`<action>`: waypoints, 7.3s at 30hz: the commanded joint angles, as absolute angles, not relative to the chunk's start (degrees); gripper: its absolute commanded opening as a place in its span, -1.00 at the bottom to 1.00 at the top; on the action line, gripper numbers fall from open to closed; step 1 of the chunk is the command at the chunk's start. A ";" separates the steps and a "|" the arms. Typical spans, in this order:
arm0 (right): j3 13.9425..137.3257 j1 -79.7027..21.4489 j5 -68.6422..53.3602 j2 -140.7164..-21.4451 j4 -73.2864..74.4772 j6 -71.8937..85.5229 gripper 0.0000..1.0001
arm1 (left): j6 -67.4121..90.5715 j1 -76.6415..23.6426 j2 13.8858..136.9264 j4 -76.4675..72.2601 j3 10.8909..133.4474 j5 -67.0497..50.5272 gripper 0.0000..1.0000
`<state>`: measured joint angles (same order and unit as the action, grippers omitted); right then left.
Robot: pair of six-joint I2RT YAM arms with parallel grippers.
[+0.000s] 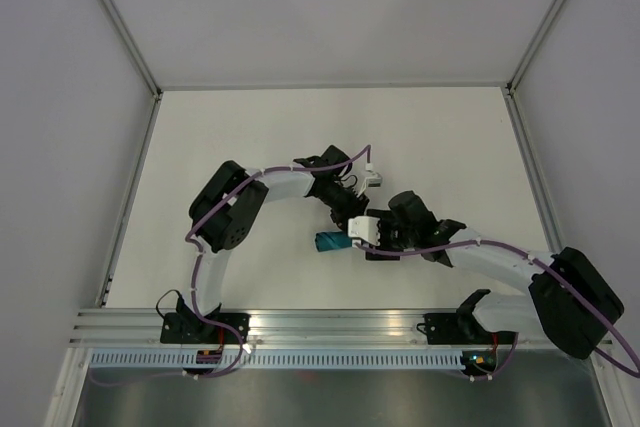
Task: Fold the napkin, place the utensils inside, and roll it up
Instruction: Roll the napkin with the utensil
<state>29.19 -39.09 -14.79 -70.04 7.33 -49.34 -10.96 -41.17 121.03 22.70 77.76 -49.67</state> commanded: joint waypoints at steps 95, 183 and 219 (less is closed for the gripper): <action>77.08 -32.70 -16.78 -126.74 20.30 14.76 -0.69 | 51.85 -31.99 104.59 -2.38 62.04 16.26 0.29; 80.68 -29.71 -21.18 -115.14 26.72 1.41 0.54 | 42.45 -28.74 114.70 0.70 76.03 6.07 0.10; 75.51 -47.80 23.42 -107.84 22.42 -7.56 0.52 | 45.62 -19.43 99.77 3.08 69.52 0.26 0.09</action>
